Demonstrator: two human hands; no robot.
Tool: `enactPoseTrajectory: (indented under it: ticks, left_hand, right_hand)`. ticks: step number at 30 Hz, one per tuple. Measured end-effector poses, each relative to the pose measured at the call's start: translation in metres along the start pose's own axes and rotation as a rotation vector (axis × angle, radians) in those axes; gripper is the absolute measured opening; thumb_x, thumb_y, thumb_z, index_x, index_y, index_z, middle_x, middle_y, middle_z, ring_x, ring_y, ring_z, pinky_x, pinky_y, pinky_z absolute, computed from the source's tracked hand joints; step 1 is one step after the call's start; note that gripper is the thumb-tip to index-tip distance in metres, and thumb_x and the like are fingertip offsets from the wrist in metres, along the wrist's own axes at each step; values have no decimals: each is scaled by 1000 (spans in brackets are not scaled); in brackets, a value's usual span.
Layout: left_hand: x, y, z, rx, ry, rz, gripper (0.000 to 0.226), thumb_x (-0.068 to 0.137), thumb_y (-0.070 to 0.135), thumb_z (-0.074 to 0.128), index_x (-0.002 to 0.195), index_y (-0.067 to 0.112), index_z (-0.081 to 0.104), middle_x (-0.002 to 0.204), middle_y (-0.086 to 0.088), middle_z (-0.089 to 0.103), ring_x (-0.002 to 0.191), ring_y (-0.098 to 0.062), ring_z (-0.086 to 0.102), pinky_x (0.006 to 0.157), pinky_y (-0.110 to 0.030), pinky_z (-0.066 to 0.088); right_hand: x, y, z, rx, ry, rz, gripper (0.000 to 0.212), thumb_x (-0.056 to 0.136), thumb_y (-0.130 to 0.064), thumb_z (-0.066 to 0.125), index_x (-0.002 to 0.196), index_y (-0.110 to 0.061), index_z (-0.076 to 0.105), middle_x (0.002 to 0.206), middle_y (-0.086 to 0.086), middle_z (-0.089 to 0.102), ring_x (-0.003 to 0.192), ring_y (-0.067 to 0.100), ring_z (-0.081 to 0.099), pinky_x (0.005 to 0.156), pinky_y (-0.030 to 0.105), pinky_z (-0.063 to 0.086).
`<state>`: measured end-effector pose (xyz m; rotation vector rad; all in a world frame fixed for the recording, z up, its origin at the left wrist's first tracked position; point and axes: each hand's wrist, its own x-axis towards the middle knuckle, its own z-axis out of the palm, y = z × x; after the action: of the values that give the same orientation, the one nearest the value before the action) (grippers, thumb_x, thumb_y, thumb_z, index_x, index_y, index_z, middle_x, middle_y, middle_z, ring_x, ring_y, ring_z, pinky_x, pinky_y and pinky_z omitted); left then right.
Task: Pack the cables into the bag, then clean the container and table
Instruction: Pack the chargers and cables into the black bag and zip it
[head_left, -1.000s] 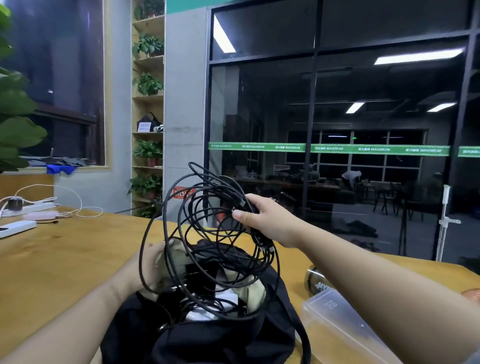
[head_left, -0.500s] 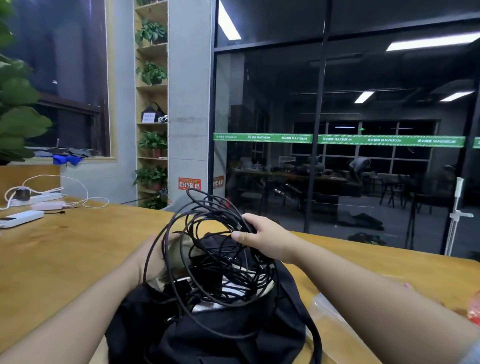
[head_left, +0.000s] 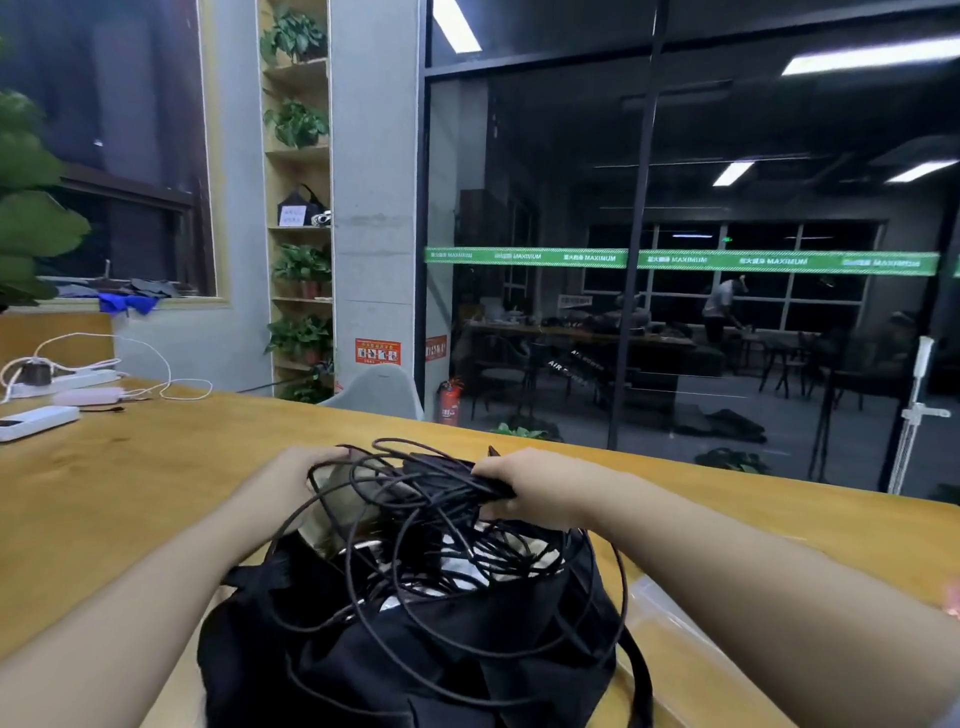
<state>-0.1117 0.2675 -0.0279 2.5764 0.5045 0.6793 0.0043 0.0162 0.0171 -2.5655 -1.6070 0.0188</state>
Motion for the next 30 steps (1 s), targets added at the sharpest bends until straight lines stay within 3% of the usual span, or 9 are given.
enactPoseTrajectory:
  ticks: [3,6,9,11,14,19,22,25,30]
  left_hand:
    - [5,-4,0,13,-3,-51,46,89,-5,44,128,17,56,125,1,57,113,-19,52,85,-22,37]
    - [9,-11,-4,-12,9,-86,42,90,1,45,123,25,59,121,-1,62,85,-18,50,68,-26,37]
    - [13,-8,-5,-41,22,-93,50,87,-5,44,124,25,58,131,-1,54,83,-18,48,60,-22,34]
    - [14,1,-3,-18,39,-87,53,86,-8,42,127,22,56,134,-2,49,98,-23,54,72,-27,41]
    - [12,20,-1,30,64,-22,51,88,-8,41,131,17,53,133,-6,47,124,-24,43,96,-26,33]
    - [10,37,4,-6,59,36,43,94,3,42,135,13,48,136,-6,43,130,-23,37,100,-25,29]
    - [12,39,7,-5,35,50,48,91,-3,41,134,16,49,136,-6,45,127,-24,42,101,-29,34]
    - [10,45,9,-25,18,118,46,90,-5,41,127,18,57,117,-8,52,112,-27,50,97,-33,39]
    - [5,52,5,-71,50,159,59,84,-16,34,129,15,55,113,2,50,113,-15,46,91,-16,32]
  right_hand:
    - [0,-2,1,-138,-72,9,22,95,-31,54,114,-21,52,102,1,61,87,23,54,73,33,45]
    - [-1,-4,2,-259,-122,26,21,96,-29,52,114,-18,51,93,0,54,83,25,51,68,32,41]
    - [-2,-5,3,-349,-129,52,21,97,-26,50,116,-17,51,91,1,52,81,24,47,66,31,37]
    - [0,-8,3,-416,-139,73,24,97,-26,50,119,-17,51,100,5,58,81,23,47,66,32,38]
    - [8,-16,8,-537,-150,69,24,96,-21,50,120,-17,52,108,5,59,85,26,52,66,33,44]
    - [19,-27,16,-638,-123,-13,28,96,-17,50,124,-20,50,109,6,58,88,29,55,64,34,45]
    - [21,-26,18,-598,-75,-63,32,99,-22,47,131,-22,44,114,10,53,84,30,53,60,34,41]
    - [27,-22,24,-443,34,-54,38,95,-26,55,130,-22,40,117,11,45,89,34,58,63,37,48]
    - [37,-27,23,-142,149,75,47,87,-25,65,119,-10,34,113,12,46,92,32,54,64,37,40]
